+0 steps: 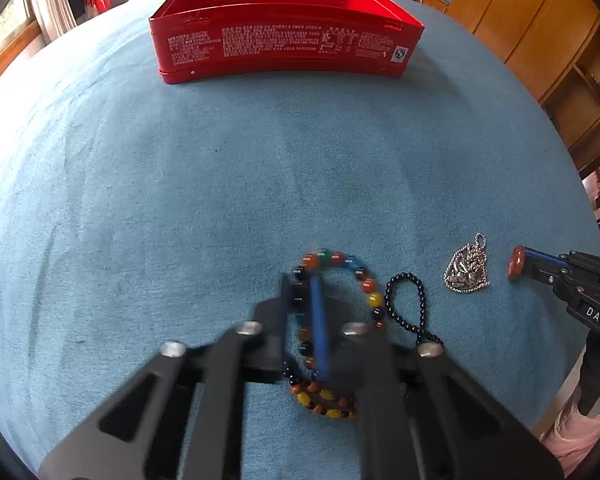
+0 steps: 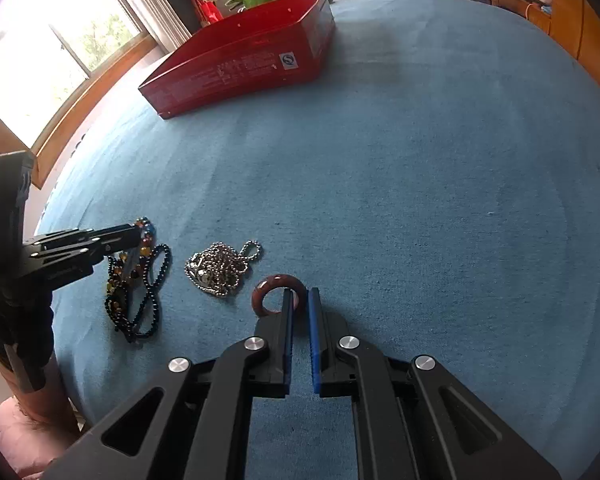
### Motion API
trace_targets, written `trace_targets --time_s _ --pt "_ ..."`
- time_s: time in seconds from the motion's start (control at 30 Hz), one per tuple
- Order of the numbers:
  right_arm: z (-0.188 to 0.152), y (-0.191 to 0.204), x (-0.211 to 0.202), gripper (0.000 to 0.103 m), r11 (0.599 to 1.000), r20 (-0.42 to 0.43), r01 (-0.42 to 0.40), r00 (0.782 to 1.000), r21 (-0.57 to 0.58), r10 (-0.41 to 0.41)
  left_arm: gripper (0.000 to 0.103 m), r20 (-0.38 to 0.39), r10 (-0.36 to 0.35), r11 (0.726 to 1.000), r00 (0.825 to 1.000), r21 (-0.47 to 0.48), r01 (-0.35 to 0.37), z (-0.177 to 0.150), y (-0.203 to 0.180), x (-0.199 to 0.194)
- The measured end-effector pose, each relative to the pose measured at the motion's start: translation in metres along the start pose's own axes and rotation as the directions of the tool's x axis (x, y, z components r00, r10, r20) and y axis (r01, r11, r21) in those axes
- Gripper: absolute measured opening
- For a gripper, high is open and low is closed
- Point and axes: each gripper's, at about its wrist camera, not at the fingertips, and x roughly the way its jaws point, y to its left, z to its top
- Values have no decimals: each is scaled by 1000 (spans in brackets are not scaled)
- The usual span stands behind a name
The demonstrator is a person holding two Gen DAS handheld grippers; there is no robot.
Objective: Organize jewelry
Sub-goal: 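Grasp the multicolour bead bracelet with the left gripper and lift it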
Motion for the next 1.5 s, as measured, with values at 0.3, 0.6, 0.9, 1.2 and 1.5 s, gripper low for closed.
trace_targets --time_s 0.3,0.6,0.9,1.2,1.5 --pt "-1 -4 -1 7 1000 2 -9 1000 9 9 6 97 105 983 990 -162 -89 17 49 -13" --pt "3 1 2 12 1000 -19 9 1000 -9 -9 36 67 86 982 994 -176 -74 16 70 -12" --pt "5 9 8 12 998 -18 39 999 -49 -40 44 79 184 981 980 -75 -178 19 39 3" --pt "7 7 -7 8 1000 29 -5 1000 -24 6 6 94 89 990 992 -119 -78 15 51 -6" --pt "15 6 -33 8 999 92 -46 995 -21 48 6 187 31 990 982 -142 -4 10 63 -46"
